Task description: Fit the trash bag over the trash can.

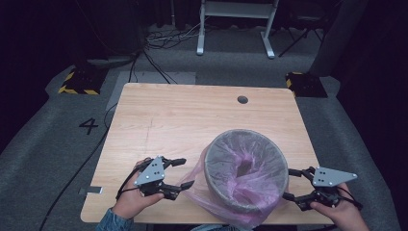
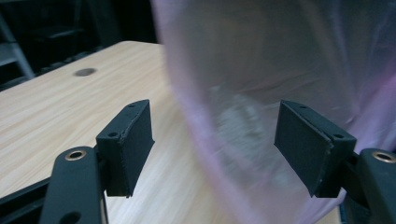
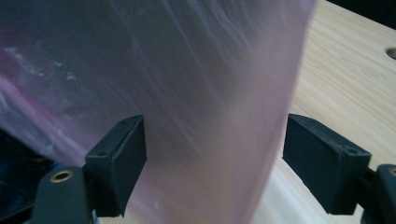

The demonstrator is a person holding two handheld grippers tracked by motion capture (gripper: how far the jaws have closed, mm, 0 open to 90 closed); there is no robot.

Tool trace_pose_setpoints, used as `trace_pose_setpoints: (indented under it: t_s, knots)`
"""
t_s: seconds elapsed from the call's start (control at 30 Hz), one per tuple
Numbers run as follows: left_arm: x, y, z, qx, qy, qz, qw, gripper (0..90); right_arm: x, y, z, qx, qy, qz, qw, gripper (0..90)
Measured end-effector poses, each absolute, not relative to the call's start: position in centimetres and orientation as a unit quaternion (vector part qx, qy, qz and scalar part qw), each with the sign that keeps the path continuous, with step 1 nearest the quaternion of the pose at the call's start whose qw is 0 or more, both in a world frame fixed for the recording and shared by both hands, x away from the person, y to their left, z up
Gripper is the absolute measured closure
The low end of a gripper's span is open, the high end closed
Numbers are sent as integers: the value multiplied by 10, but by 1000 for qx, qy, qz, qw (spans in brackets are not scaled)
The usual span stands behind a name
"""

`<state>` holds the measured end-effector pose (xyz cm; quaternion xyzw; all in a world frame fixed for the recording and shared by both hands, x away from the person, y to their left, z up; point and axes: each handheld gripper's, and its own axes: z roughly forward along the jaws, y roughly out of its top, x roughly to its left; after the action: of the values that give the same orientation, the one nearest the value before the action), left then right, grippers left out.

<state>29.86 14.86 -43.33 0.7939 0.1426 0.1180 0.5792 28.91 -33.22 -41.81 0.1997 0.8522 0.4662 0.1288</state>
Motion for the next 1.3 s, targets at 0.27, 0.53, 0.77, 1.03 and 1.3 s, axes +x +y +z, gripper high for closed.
trace_pose_setpoints:
  t_s: [0.27, 0.53, 0.77, 1.03, 1.3]
  knots:
    - [304, 117, -440, 814, 107, 87, 564, 268, 308, -329, -418, 176, 871, 452, 74, 883]
    - [294, 104, -438, 816, 94, 91, 564, 260, 306, -341, -423, 254, 848, 453, 101, 900]
    - [288, 101, -430, 815, 89, 107, 562, 282, 290, -329, -418, 229, 856, 450, 109, 883]
    - [290, 105, -423, 807, 106, 99, 573, 663, 284, -325, -407, 218, 857, 451, 119, 881]
    - [302, 114, -417, 791, 146, 99, 586, 900, 289, -332, -406, 237, 848, 456, 131, 900]
